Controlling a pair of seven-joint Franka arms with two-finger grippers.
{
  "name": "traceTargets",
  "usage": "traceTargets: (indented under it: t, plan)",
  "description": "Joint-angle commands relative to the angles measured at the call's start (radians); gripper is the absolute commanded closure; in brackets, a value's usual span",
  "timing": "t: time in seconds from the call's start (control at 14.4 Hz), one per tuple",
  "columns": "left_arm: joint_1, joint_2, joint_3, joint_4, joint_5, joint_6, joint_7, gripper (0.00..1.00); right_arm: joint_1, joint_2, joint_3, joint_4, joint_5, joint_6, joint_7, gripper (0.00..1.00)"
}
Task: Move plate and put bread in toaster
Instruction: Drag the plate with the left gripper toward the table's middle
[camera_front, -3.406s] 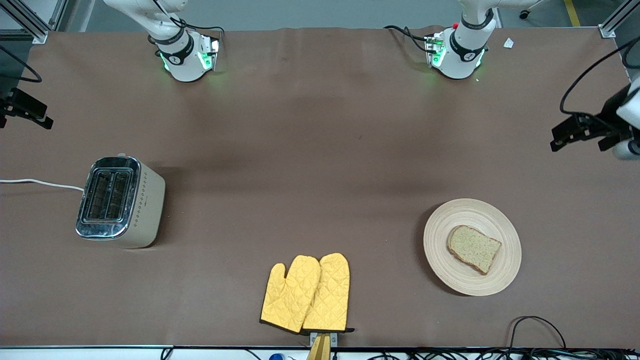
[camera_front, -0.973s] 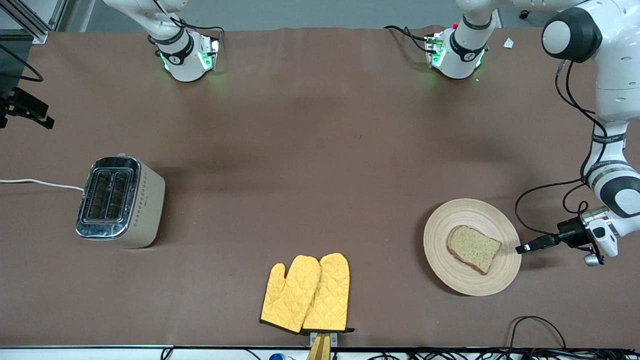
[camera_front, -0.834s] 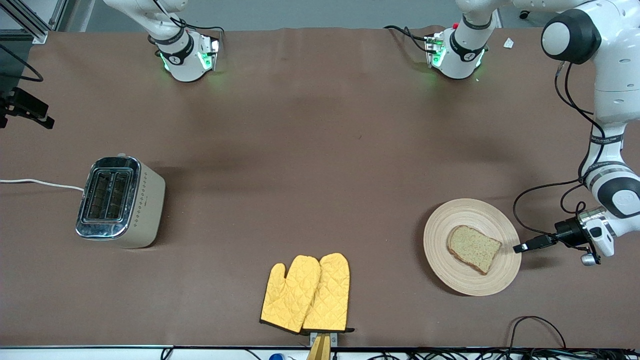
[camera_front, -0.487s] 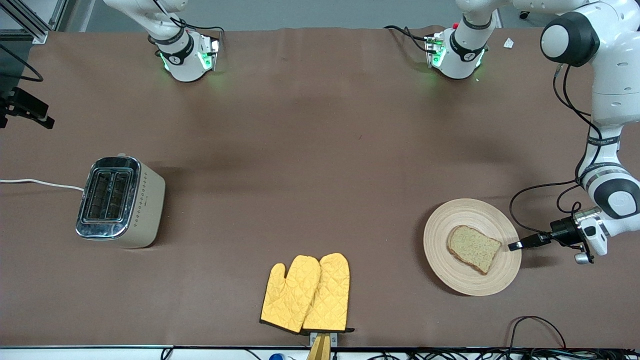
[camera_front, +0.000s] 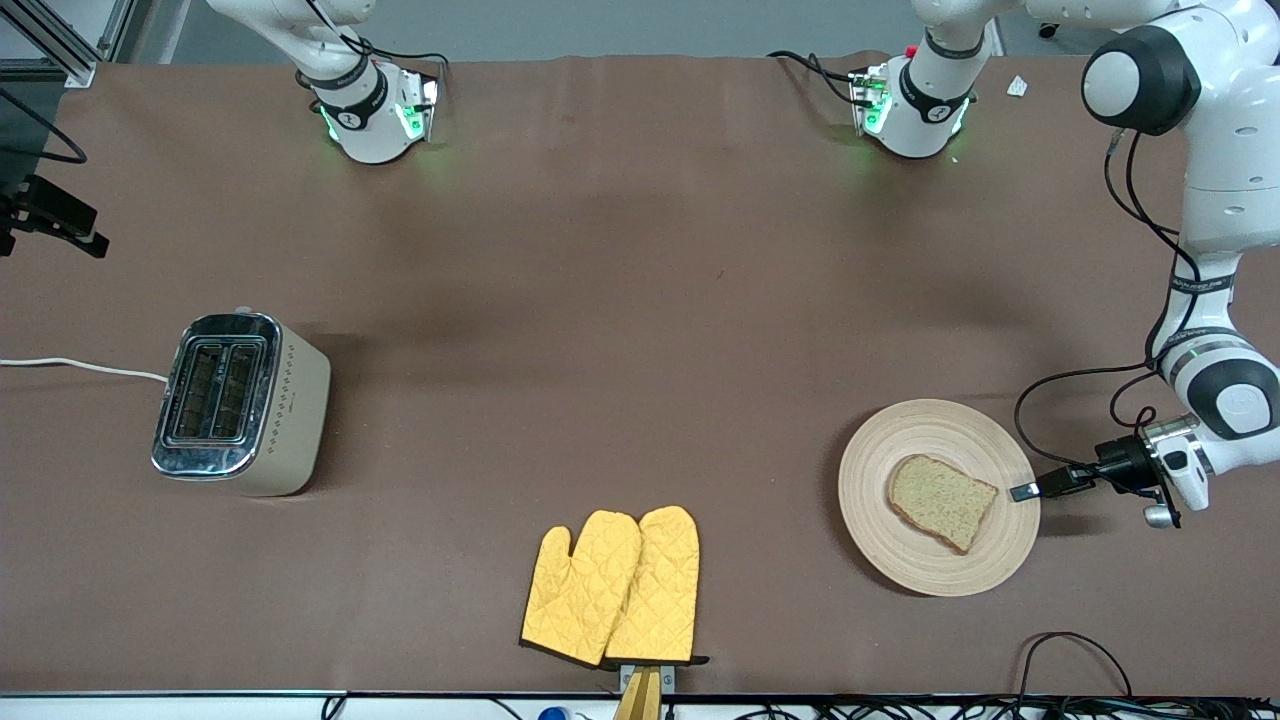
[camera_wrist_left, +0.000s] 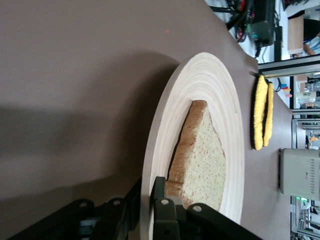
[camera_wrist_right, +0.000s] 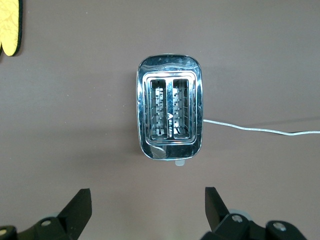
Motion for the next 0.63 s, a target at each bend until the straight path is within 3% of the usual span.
traceTargets:
  t: [0.0,0.35,0.56]
  plan:
    - [0.01,-0.018,-0.064,0.023,-0.006,-0.055,-0.006,1.0,-0.005,-0.001,0.005,0.006,0.006,-0.006,0.001,0.0]
    - [0.004,-0.086,-0.221,-0.014,-0.036,-0.052,-0.081,1.0,-0.005,-0.001,0.005,0.006,0.005,-0.006,0.001,0.0]
    - [-0.005,-0.214,-0.336,-0.159,-0.049,0.09,-0.181,1.0,-0.007,-0.001,0.005,0.005,0.005,-0.005,0.001,0.0]
